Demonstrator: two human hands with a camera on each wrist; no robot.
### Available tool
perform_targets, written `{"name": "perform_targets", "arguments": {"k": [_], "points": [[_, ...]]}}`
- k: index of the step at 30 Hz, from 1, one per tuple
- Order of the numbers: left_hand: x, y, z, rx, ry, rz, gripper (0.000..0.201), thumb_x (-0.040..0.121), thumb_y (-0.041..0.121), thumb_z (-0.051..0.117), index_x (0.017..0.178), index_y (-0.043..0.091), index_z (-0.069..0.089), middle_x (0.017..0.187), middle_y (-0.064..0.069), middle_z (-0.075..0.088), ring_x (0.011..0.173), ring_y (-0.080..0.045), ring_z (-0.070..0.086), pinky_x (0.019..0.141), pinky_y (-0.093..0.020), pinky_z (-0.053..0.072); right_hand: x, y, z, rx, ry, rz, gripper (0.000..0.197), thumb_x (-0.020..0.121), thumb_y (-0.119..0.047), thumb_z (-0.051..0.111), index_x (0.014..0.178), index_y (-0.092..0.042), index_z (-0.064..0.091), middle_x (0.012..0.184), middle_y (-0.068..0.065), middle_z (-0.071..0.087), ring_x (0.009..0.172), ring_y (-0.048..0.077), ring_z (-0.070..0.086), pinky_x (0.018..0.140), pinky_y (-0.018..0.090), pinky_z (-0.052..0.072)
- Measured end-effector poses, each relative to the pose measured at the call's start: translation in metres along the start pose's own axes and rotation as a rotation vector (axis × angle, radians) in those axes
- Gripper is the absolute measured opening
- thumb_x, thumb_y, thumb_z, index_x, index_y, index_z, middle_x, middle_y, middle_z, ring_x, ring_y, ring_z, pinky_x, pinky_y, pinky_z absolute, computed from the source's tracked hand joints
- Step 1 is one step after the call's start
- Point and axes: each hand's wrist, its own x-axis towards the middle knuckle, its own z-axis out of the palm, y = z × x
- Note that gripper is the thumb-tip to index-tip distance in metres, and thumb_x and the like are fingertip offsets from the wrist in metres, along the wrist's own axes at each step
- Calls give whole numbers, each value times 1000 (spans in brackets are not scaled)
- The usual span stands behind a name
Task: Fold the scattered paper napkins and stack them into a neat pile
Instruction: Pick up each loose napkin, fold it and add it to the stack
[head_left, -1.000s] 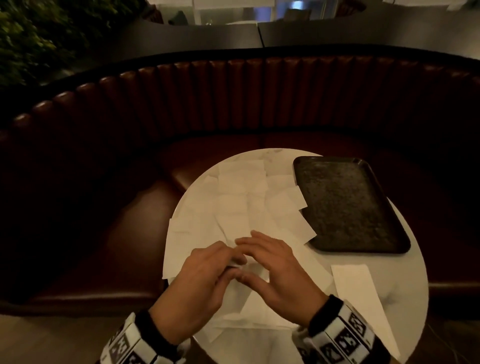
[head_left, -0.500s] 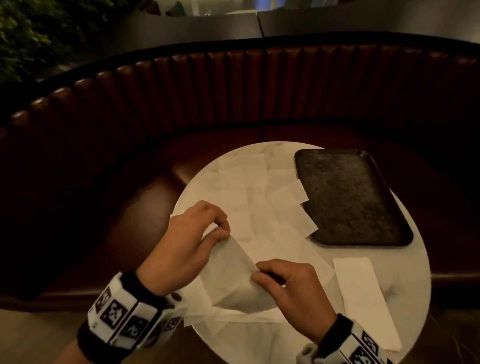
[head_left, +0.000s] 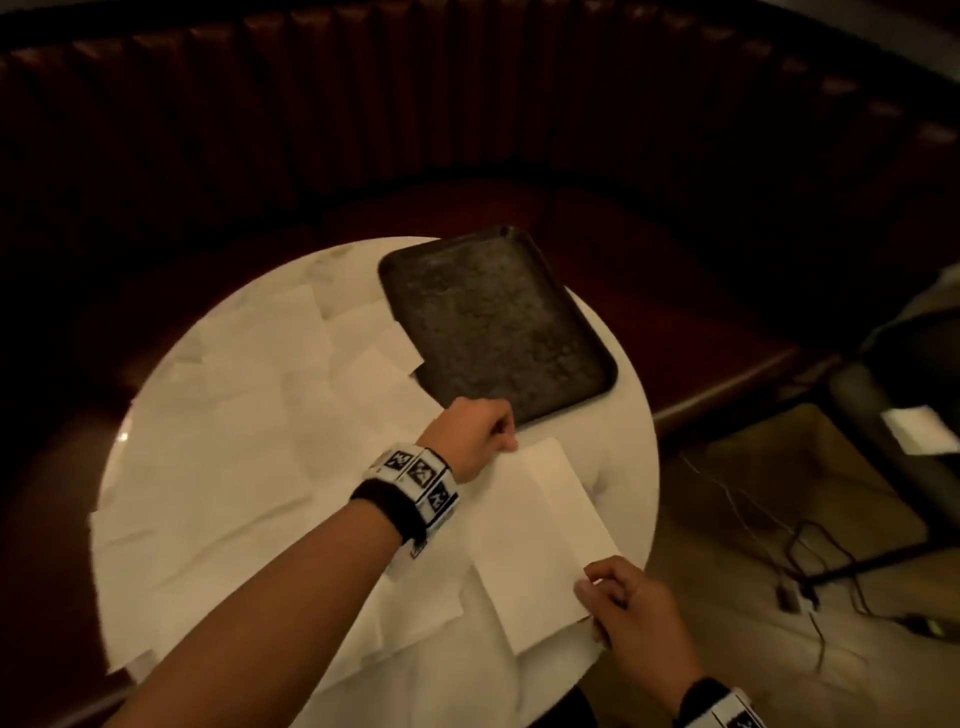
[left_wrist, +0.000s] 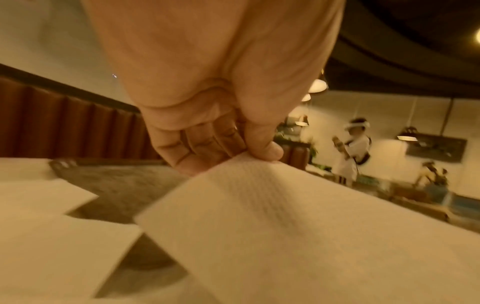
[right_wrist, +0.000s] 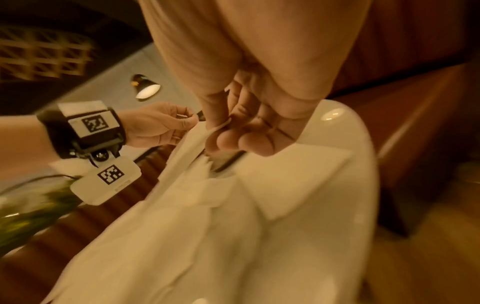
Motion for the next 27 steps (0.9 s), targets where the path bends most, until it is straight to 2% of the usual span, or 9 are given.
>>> {"name": "perform_targets", "arguments": {"k": [2,4,6,11,15,18,22,24,27], "points": [[36,9,27,93,-72,14,7,85,28,68,84,23,62,96,0,64,96,-22,59,87,-42,49,16,17,-10,-71,53,41,8,88,-16,66,86,-14,59,52,-4,60,48,8,52,53,22,45],[66,14,52,252,-103,29,8,87,31,64,91,25,62,106,-1,56,105,-25,49,91,-43,40,33,29,-17,-182,98,70,12,88,-22,65,83,-21,54,64,-5,63,57,7,56,55,17,45],[86,15,71,388,-109,43,7,89,28,61,96,27,62,109,-1,50,108,-27,42,91,-44,35,48,38,-21,-292,110,89,17,89,-27,63,80,-28,49,76,-4,64,70,9,59,62,21,48],[109,3,97,546,-87,112,11,90,25,56,100,27,61,110,-2,44,106,-29,36,86,-42,28,70,40,-25,-465,55,147,13,93,-36,51,89,-28,42,82,-1,61,77,16,59,74,36,53],[107,-3,102,584,-57,103,25,90,32,58,112,23,54,117,-5,40,108,-30,37,90,-45,31,73,31,-25,-553,4,112,11,97,-36,42,96,-29,33,83,-7,57,82,16,58,75,32,52],[88,-5,96,448,69,37,34,88,38,60,117,23,51,121,-6,42,109,-31,40,90,-46,35,74,32,-25,-506,38,129,15,95,-37,45,99,-29,32,89,-7,54,83,14,58,74,28,48],[25,-31,76,263,303,-74,30,90,38,54,116,24,54,115,-5,49,100,-29,46,84,-43,40,76,35,-21,-498,119,156,30,87,-33,61,101,-23,37,93,6,55,80,25,56,80,37,49],[-18,-56,62,257,378,-154,33,89,32,53,121,26,51,119,-3,48,102,-27,46,86,-42,41,76,41,-20,-478,219,117,36,77,-22,74,95,-22,42,84,17,58,71,30,57,71,39,47],[-84,-104,38,284,464,-370,48,83,26,57,130,27,47,129,-3,44,110,-28,45,89,-44,40,76,40,-22,-400,286,56,40,71,-1,78,89,-15,46,73,21,51,60,31,51,63,29,42]]}}
